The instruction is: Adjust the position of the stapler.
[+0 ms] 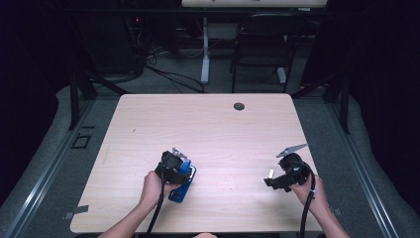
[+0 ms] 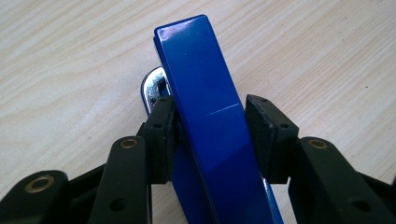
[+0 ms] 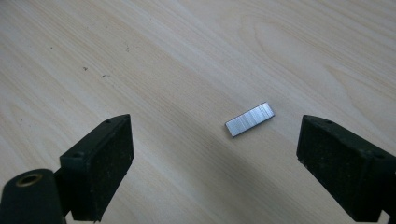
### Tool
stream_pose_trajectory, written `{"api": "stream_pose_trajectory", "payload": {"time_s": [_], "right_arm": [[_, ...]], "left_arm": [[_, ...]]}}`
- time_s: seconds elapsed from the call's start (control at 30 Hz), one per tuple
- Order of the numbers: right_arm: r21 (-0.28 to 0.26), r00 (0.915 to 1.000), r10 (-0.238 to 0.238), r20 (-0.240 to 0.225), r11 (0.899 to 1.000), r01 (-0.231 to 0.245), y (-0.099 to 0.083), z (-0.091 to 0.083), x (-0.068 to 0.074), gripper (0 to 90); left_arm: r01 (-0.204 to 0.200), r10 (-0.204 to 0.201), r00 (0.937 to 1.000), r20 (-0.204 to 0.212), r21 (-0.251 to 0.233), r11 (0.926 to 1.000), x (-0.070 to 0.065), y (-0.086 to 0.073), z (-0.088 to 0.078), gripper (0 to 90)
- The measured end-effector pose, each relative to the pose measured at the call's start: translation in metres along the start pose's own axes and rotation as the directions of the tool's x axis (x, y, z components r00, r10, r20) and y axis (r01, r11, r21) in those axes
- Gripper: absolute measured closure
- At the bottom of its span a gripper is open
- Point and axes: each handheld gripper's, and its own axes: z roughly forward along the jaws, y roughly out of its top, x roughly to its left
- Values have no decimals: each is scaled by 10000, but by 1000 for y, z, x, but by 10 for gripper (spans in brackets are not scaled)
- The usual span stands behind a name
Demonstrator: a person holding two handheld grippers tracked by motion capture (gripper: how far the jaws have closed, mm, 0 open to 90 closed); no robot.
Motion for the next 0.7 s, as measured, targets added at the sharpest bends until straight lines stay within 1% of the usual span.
{"api": "stream_pose_trajectory", "payload": {"time_s": [0.37,0.43,0.53,0.7], "right_arm": [[53,10000,-16,-5,10000,16,0,0,0,106],[31,10000,-1,5,10000,1,0,0,1,107],[34,10000,13,-10,10000,-13,0,0,1,106],[43,10000,1,-10,10000,-1,0,0,0,107]], "left_arm": [[-40,42,9995,303,-85,10000,4,-1,0,560],[-172,174,9992,368,-67,9998,4,0,0,560],[-242,246,9985,494,-78,9997,5,0,1,560],[-470,474,9965,688,-68,9989,5,1,1,561]]}}
